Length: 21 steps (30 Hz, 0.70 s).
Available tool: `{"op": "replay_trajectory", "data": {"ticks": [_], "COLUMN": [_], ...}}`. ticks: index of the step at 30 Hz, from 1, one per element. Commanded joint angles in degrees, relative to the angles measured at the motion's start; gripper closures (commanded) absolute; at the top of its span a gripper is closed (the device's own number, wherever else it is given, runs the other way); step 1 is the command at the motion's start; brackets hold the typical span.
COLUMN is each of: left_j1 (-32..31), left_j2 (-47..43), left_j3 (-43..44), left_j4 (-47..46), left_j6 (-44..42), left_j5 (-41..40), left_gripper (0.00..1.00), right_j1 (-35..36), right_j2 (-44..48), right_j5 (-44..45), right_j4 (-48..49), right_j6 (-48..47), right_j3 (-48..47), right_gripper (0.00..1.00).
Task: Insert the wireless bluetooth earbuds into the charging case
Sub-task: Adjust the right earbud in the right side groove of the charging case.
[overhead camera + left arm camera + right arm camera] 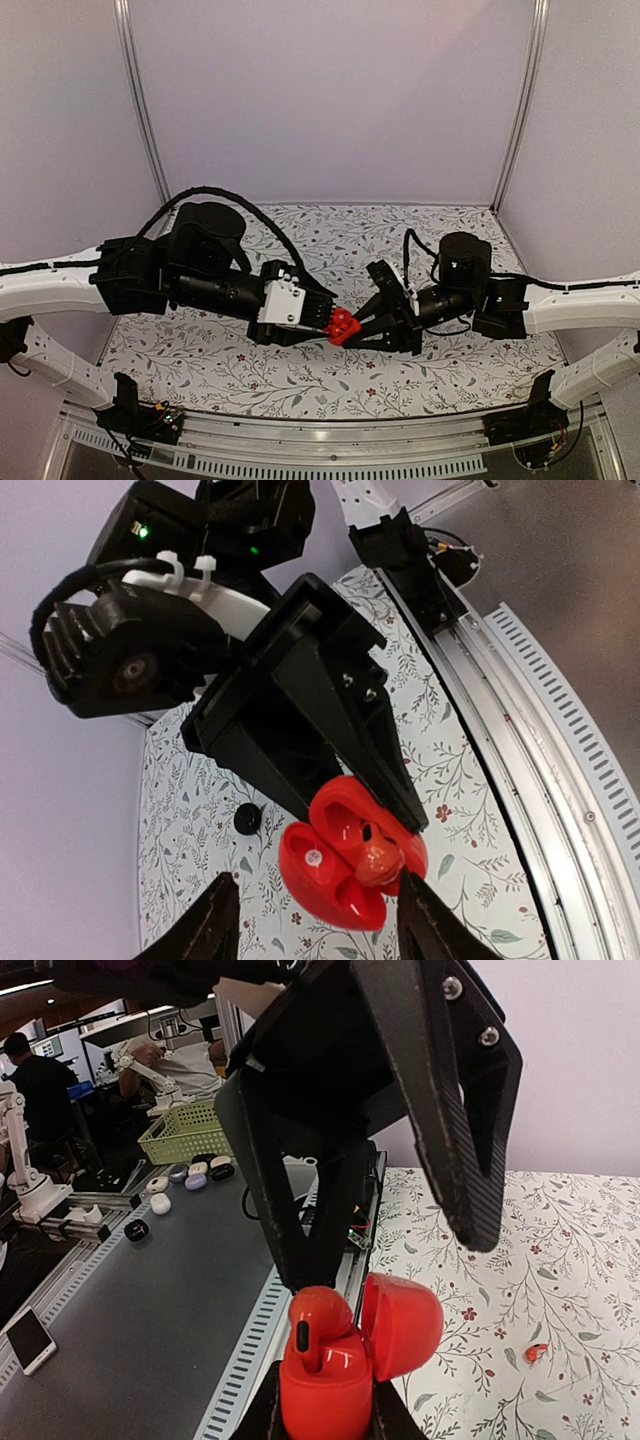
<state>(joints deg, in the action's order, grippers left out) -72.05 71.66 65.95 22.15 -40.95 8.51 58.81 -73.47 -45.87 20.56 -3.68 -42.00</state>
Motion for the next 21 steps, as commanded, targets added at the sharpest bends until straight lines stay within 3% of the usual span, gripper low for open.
{"op": "replay_trajectory", "data": {"ticks": [1,21], "left_j1": [-1.29,-1.69], "left_j2": [1.06,2.35], "left_j3": [0.84,1.82], "left_j4": [-0.64,-1.45], "left_j6": [-0.82,-1.45], "left_j5": [-0.23,-0.08], "left_gripper": [0.47,0.51], "right_j1": [-0.10,0.07], "right_j2": [-1.05,-2.67], "right_j5": [-1.90,-3.17], "right_j4": [-0.77,-1.31], "right_j6": [-0.35,-0.54], "right_j3": [-2.02,-2.91], "right_gripper": [1.00,1.00]}}
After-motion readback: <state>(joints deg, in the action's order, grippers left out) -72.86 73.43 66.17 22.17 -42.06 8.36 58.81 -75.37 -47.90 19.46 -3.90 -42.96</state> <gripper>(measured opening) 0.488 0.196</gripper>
